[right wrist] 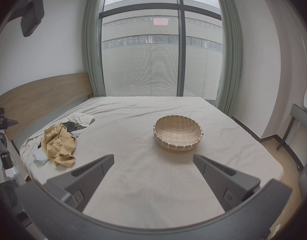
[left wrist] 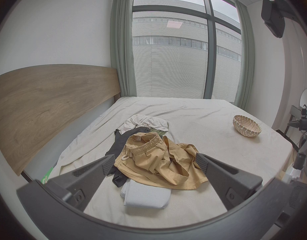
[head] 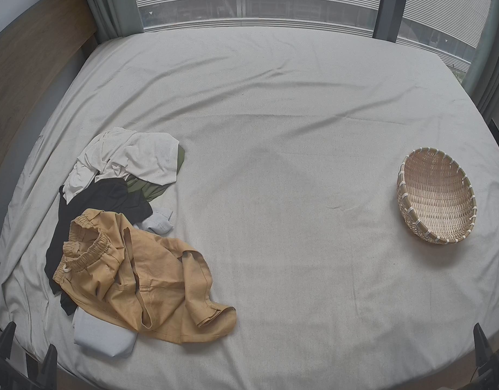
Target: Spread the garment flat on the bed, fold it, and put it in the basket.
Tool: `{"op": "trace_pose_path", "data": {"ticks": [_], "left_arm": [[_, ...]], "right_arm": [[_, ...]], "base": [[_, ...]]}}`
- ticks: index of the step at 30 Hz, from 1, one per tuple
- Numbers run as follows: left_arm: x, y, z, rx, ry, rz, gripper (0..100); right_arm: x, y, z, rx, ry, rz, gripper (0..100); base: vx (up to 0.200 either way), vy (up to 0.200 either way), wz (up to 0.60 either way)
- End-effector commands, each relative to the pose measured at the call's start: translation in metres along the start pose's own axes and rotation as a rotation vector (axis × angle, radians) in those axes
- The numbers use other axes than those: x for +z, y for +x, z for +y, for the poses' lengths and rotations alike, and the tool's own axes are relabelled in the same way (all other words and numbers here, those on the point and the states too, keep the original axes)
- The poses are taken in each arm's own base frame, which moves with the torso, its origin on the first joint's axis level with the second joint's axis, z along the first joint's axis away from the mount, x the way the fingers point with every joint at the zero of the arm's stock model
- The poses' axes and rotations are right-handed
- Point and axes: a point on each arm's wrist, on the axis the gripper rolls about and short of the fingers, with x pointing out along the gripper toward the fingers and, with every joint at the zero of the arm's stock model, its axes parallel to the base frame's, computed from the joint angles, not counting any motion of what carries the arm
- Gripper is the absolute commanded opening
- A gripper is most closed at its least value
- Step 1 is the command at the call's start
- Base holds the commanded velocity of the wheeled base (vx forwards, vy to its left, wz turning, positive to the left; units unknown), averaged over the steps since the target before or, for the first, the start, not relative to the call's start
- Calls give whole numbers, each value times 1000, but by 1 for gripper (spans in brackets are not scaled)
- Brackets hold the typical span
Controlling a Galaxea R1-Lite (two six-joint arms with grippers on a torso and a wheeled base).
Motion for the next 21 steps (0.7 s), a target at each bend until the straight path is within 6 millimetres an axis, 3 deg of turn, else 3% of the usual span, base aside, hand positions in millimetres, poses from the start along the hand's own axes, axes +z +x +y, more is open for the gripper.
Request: {"op": "trace_pose_path", "data": {"ticks": [1,3,5,6,8,14,21], "left_arm": [[-5,0,0,0,-3,4,100],[-5,0,0,0,-4,4,100],[-5,0,0,2,-7,4,100],[-5,0,0,2,-7,4,100],[-5,0,0,0,-6,4,100],[-5,0,0,0,-7,4,100],[-5,0,0,0,-6,4,100]], "right_arm": [[-5,0,0,2,-3,0,100],[1,-1,0,5,-9,-43,100],[30,-6,-1,1,-13,-164,100],[33,-6,-1,1,-13,-170,100],[54,7,-2,34,9,-91,100],[71,33,1,247,204,76,100],[96,67,7,316,286,199,100]], "base": [[0,0,0],[0,0,0],[0,0,0],[0,0,0],[0,0,0],[0,0,0],[0,0,0]]}}
